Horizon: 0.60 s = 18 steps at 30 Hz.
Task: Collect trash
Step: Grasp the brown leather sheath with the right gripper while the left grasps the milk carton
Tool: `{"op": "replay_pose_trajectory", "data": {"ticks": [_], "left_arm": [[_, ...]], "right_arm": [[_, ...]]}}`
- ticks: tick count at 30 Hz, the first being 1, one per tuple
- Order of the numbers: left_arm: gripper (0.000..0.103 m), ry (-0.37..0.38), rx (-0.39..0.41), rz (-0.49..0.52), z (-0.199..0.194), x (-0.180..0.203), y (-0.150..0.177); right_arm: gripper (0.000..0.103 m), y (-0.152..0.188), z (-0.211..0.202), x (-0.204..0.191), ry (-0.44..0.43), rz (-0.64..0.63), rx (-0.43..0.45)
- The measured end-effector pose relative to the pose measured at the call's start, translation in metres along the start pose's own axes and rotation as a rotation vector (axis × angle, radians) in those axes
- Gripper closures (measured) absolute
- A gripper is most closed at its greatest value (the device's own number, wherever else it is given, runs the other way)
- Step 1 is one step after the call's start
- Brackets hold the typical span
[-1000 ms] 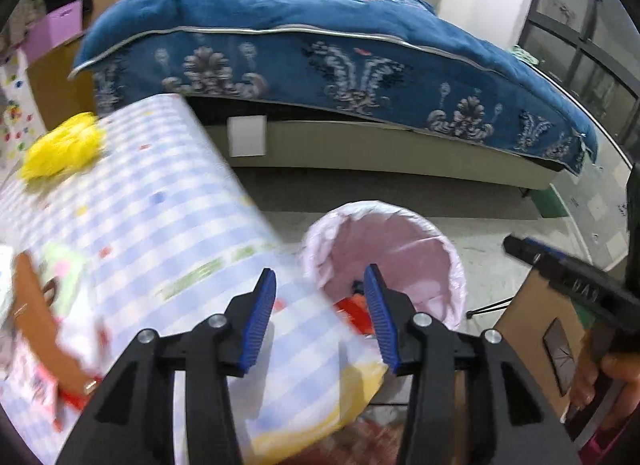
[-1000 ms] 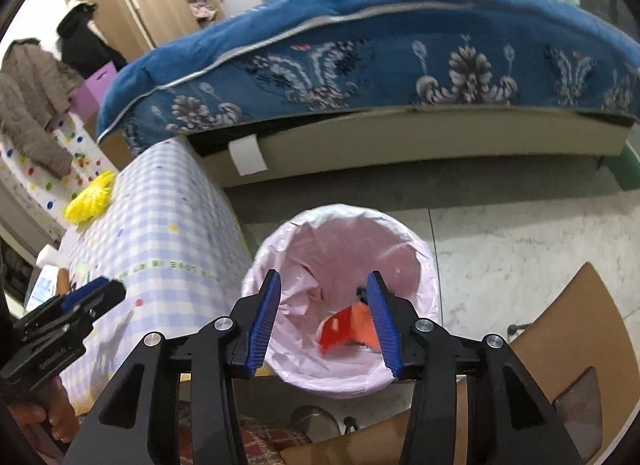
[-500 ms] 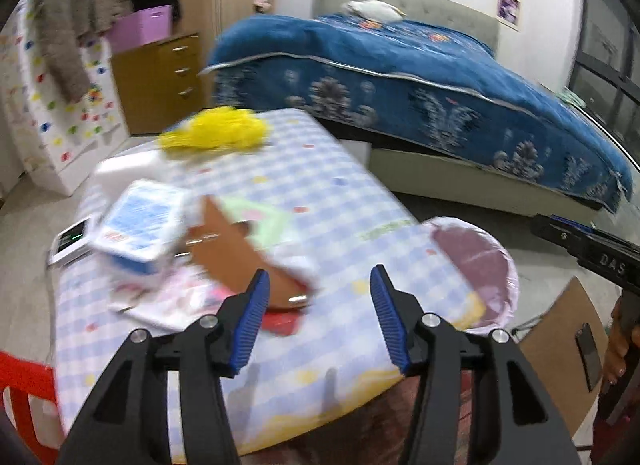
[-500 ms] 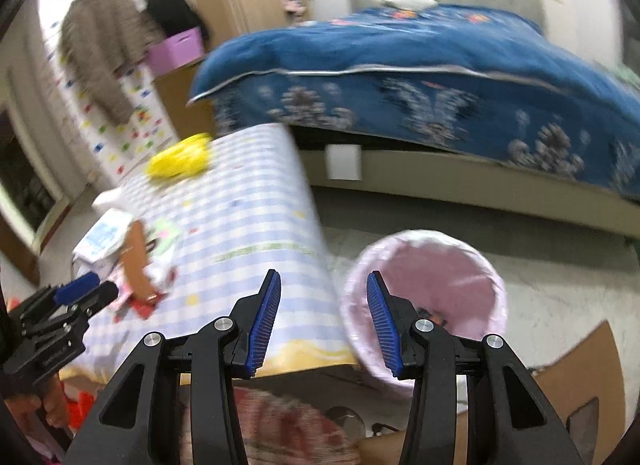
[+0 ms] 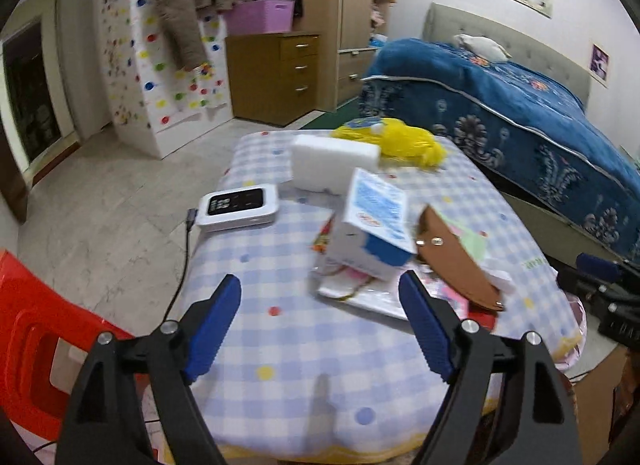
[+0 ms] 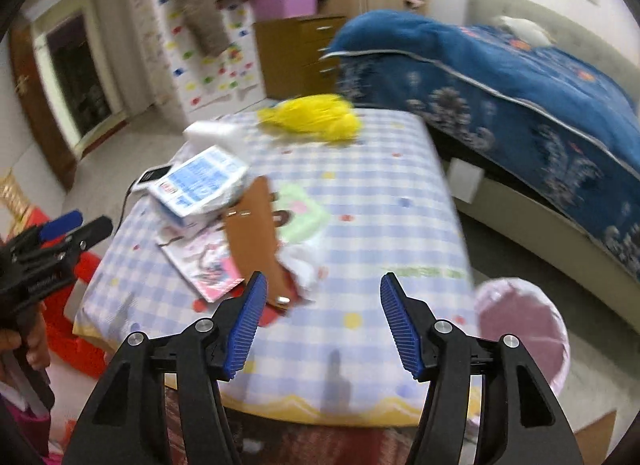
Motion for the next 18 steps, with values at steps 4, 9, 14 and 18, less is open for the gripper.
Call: {"op": "replay_pose_trajectory", "data": {"ticks": [4, 9, 14, 18], "left_arm": [[0.024, 0.001, -0.017, -0.012, 0.01, -0.008, 0.0], [0.024, -0.003, -0.031, -0.001, 0.022, -0.005, -0.001], [0.024, -0.012, -0.044, -0.005, 0.03, -0.006, -0.003], [0.024, -0.013, -0.042, -0.015, 0.031, -0.009, -0.004]], "right_arm": [[0.043, -0.007, 0.029, -0.022, -0.051, -0.072, -0.042], [0.043, -0.012, 0.061, -0.035, -0.099, -0.116, -0.08], [0.042, -0.017, 0.09, -0.036, -0.085, -0.153, -0.126], [0.042, -0.016, 0.105, -0.038, -0.074, -0.198, -0.165]]}}
Point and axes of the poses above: each gripper's, at about its wrist camera, not at the fingertips, and z roughly the way its jaws point, x to its right, y to its underside, the point moved 5 cm from there along z, roughly the way its jaws point, and after that the axes turned 12 degrees about -y, right-handed, at the moved point
